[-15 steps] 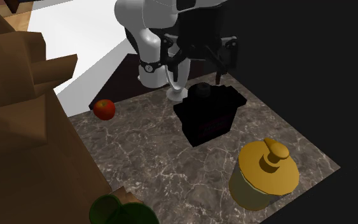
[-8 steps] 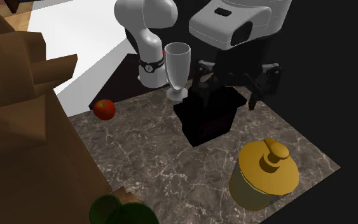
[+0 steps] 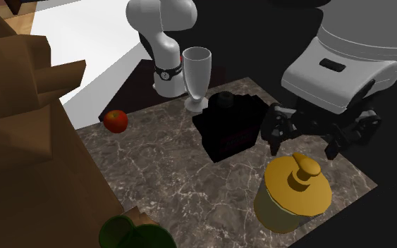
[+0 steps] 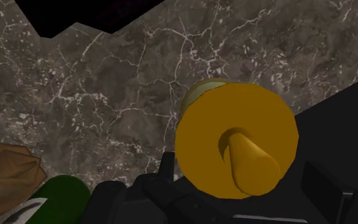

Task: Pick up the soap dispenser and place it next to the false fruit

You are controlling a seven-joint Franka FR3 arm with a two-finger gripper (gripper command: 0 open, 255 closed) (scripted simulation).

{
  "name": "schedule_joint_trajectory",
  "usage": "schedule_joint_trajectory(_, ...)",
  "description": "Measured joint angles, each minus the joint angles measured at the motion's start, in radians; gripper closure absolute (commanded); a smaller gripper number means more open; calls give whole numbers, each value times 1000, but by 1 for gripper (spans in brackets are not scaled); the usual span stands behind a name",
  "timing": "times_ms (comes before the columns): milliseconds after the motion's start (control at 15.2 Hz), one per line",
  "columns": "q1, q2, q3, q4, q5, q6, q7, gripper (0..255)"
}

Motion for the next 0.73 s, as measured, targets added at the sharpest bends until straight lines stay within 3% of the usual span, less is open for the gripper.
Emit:
schedule_joint_trajectory(198, 31, 69, -8, 68, -31, 2, 22, 0)
schedule_joint_trajectory(726, 41, 106, -16, 32, -51, 71, 37, 0)
